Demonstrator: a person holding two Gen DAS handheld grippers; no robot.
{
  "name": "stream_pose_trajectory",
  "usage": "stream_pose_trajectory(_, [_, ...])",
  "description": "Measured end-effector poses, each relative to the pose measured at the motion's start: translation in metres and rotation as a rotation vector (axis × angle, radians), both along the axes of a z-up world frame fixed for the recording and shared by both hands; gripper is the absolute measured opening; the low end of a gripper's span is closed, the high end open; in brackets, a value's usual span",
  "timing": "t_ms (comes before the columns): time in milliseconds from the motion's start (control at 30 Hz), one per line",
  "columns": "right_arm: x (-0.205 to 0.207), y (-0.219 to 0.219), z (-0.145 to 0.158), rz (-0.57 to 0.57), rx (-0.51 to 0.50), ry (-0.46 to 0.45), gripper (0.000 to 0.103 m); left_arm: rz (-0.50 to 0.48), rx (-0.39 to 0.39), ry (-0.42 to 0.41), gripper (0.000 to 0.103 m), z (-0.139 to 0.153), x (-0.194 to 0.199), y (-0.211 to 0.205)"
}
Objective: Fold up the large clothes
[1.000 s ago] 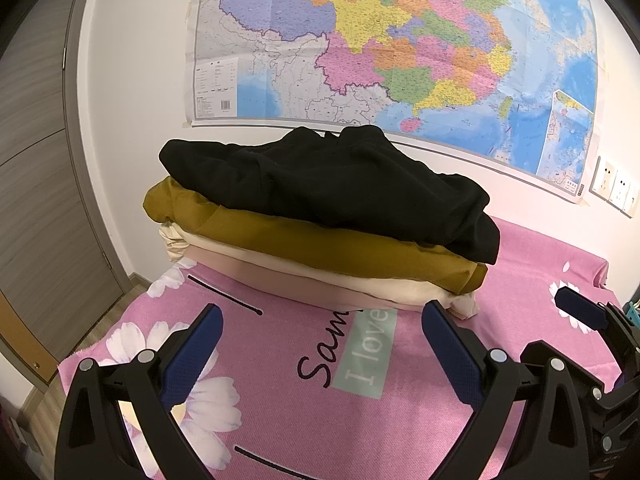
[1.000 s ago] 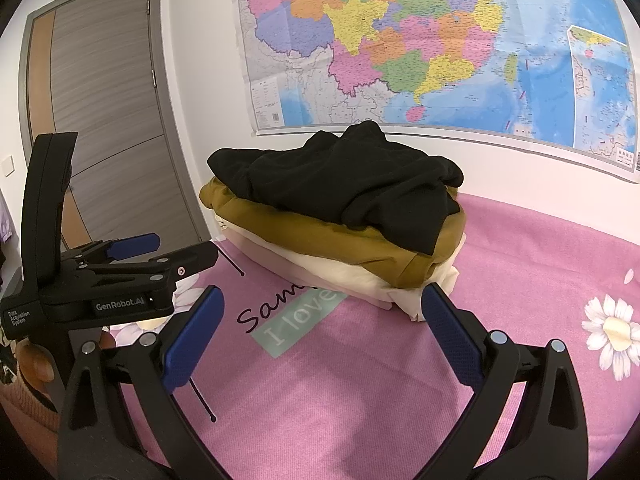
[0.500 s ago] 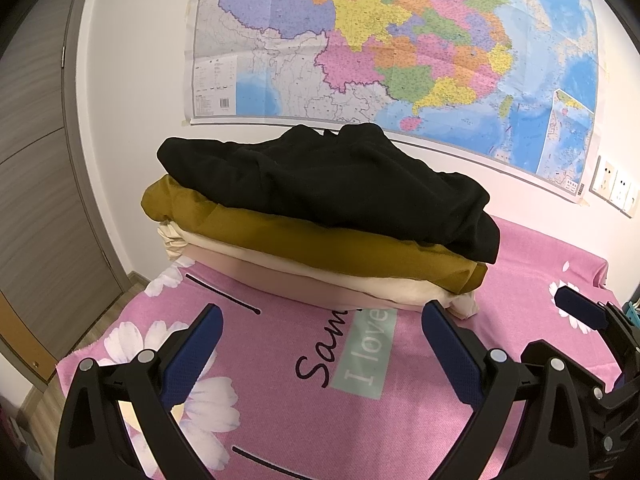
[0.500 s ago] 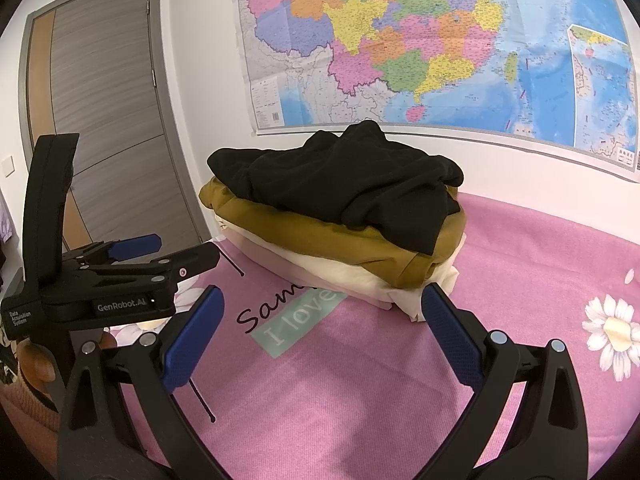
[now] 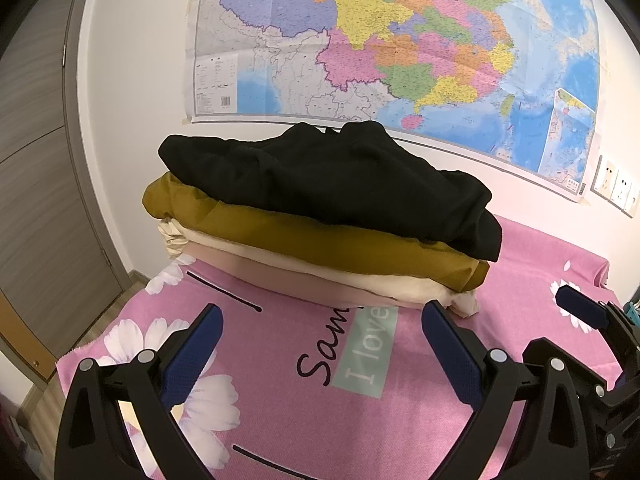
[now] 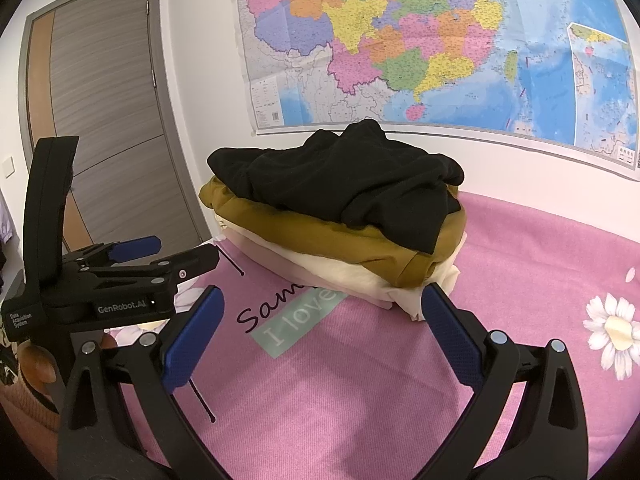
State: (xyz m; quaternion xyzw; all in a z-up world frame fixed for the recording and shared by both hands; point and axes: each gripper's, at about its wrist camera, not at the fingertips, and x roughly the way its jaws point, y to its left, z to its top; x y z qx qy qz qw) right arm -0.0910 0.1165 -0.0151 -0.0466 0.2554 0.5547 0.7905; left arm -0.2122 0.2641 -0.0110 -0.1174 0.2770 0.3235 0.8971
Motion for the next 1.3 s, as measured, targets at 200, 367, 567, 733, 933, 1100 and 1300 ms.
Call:
stream_pose_trajectory(200, [0.0, 0.001, -0.001, -0.001, 0.002, 0.002, 0.097, -0.001, 0.0, 0.003, 0.096, -0.002, 0.0, -0.001])
stream_pose_trajectory(367, [0.001, 0.001, -0.002, -0.003, 0.003, 0.003, 0.097, -0.003, -0.001, 0.006, 0.096, -0.003, 0.0, -0.002])
stream_pose_trajectory(567, [0.002, -0.002, -0.003, -0.006, 0.003, 0.009, 0.097, -0.005, -0.002, 0.008, 0.096, -0.004, 0.001, -0.003])
stream_pose_trajectory(733, [0.002, -0.003, -0.003, -0.007, 0.004, 0.011, 0.097, -0.007, -0.004, 0.013, 0.096, -0.005, 0.003, -0.003])
stream_pose_trajectory(933, [0.003, -0.006, -0.004, -0.012, 0.006, 0.015, 0.097, -0.012, -0.009, 0.013, 0.096, -0.006, 0.003, -0.006])
stream_pose_trajectory(1100, [0.007, -0.018, -0.008, -0.038, 0.002, 0.027, 0.097, -0.05, -0.028, 0.016, 0.096, -0.014, 0.012, -0.016])
stream_pose_trajectory(1300, [0.027, -0.066, -0.022, -0.17, -0.035, 0.044, 0.097, -0.138, -0.108, 0.07, 0.096, -0.034, 0.044, -0.043])
